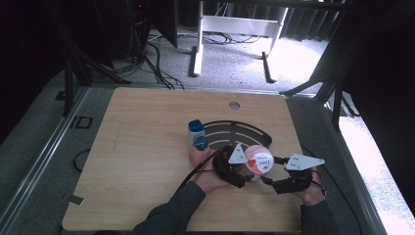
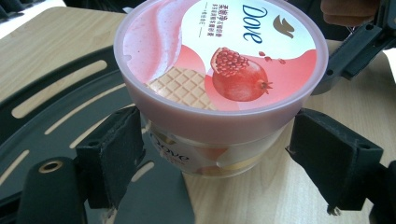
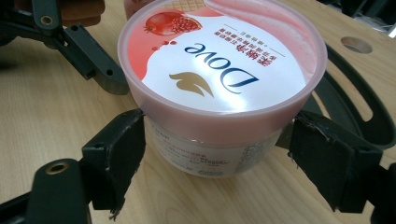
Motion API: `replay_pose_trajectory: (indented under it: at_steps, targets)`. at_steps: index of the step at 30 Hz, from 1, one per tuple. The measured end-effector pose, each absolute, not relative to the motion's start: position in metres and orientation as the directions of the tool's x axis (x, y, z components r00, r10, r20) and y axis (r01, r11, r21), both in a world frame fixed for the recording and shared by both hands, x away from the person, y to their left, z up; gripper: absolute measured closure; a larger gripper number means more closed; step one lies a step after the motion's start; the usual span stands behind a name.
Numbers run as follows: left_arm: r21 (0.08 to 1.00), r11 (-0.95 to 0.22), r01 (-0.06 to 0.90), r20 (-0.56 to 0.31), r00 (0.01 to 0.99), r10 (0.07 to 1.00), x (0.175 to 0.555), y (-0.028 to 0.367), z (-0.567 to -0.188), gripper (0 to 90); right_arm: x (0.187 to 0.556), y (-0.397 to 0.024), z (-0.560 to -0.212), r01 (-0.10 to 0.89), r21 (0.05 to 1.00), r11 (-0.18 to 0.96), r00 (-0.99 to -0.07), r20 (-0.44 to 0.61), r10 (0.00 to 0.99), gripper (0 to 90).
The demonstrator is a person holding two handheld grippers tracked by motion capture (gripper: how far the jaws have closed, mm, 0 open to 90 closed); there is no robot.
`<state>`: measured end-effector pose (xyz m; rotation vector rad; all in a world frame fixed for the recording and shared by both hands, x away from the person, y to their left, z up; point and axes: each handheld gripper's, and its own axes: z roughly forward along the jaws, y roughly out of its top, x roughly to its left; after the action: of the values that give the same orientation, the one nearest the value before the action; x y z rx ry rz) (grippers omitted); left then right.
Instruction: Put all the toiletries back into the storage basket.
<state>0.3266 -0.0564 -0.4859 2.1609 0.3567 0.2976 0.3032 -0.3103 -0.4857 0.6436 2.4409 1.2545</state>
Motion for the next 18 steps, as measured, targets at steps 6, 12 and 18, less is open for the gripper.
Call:
replay_pose_trajectory:
  at_steps: [6,12,18]
  targets:
    - [0.822,-0.549,0.149,0.083,0.924,0.374,0.332,-0.060,-0.482,17.7,0.310,-0.312,-0.482,0.241,0.825,0.510,-0.845,-0.080,0.529,18.5]
    - [0.823,-0.544,0.161,0.083,0.914,0.397,0.337,-0.065,-0.481,17.4,0.318,-0.316,-0.480,0.246,0.826,0.506,-0.843,-0.075,0.532,18.5]
    - [0.828,-0.532,0.174,0.079,0.905,0.419,0.341,-0.071,-0.481,17.4,0.325,-0.321,-0.480,0.260,0.830,0.493,-0.839,-0.059,0.542,18.5]
